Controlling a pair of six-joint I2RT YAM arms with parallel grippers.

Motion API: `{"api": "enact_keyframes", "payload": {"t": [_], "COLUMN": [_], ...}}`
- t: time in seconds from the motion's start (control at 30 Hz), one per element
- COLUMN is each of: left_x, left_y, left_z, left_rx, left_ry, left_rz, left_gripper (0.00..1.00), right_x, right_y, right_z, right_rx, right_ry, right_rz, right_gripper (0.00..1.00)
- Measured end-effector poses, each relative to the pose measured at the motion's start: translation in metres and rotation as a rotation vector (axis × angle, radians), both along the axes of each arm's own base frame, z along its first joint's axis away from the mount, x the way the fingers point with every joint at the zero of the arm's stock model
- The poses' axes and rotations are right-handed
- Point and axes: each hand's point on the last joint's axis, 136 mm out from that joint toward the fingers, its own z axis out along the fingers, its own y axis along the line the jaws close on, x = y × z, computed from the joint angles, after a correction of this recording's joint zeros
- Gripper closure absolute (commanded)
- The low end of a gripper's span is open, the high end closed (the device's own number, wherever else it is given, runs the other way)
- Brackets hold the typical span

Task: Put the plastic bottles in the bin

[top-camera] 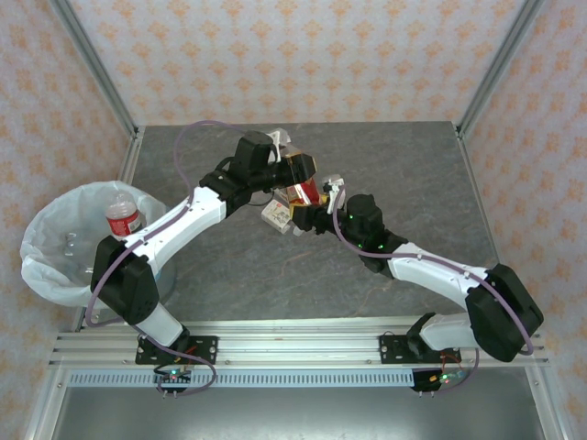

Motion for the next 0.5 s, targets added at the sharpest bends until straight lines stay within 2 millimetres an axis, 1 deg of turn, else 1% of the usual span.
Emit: {"api": "enact_keyframes", "payload": {"t": [0.17,0.4,0.47,0.5], "left_x": [0.0005,0.0030,0.0037,0.0038], "left_y": [0.0007,0.0059,0.0082,0.0097], "left_z": [-0.0003,-0.0035,-0.0055,-0.0068], "left_rx": [0.004,0.025,0.037,0.043], "left_ry": [-0.002,0.000,0.002,0.004], "left_rz": [0.003,0.031,0.041,0.044], "left_gripper": [0.41,0.41,0.42,0.42], "right_x": [0.0030,0.0042,0.0032,0.0025], "right_y": [-0.0020,-0.0038,-0.0046,-0.0051], "right_z": [0.0019,0.0018,0.0012,0.0012], "right_rx": [0.010,0.004,-0.005,-0.011], "right_ry": [0.001,-0.003,-0.004,-0.006], "right_rz": [-0.023,-0.034,-0.032,-0.031], "right_gripper": [0.17,0.12,0.10,0.07]}}
